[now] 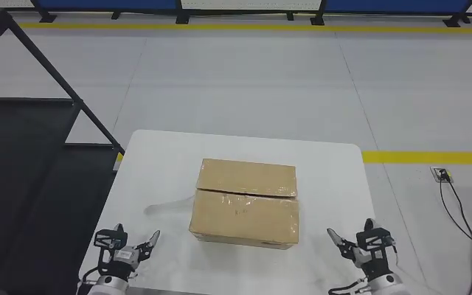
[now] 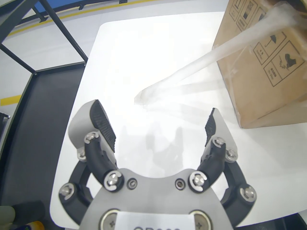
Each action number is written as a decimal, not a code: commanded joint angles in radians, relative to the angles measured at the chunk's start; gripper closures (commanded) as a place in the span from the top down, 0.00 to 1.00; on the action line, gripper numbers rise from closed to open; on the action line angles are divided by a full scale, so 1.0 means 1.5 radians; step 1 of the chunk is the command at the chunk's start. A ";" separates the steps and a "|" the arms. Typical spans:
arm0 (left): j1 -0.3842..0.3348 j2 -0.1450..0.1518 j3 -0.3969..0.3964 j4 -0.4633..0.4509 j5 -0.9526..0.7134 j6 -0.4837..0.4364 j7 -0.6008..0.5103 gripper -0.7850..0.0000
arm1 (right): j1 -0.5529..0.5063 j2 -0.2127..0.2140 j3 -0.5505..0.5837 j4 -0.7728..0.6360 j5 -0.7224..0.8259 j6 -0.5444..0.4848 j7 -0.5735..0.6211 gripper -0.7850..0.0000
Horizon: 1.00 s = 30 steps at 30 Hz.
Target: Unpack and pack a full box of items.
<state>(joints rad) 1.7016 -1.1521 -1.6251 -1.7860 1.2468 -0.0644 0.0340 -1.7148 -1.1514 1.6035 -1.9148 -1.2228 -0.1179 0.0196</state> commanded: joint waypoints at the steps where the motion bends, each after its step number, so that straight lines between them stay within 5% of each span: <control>1: -0.012 0.000 -0.011 0.002 -0.026 -0.018 -0.004 1.00 | 0.008 0.001 0.004 -0.024 0.033 -0.030 0.033 1.00; 12: -0.076 0.000 -0.030 -0.033 -0.118 -0.081 -0.029 1.00 | 0.122 0.003 -0.022 -0.079 0.266 -0.132 0.248 1.00; 23: -0.075 0.000 -0.031 -0.035 -0.118 -0.083 -0.031 1.00 | 0.122 0.003 -0.022 -0.079 0.266 -0.132 0.248 1.00; 30: -0.107 -0.003 -0.011 -0.029 -0.182 -0.089 -0.076 1.00 | 0.188 0.003 -0.041 0.000 0.483 -0.191 0.310 1.00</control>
<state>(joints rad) 1.5541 -1.1563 -1.6459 -1.8331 1.0043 -0.1904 -0.0604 -1.4584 -1.1479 1.5480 -1.9352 -0.5716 -0.3942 0.4537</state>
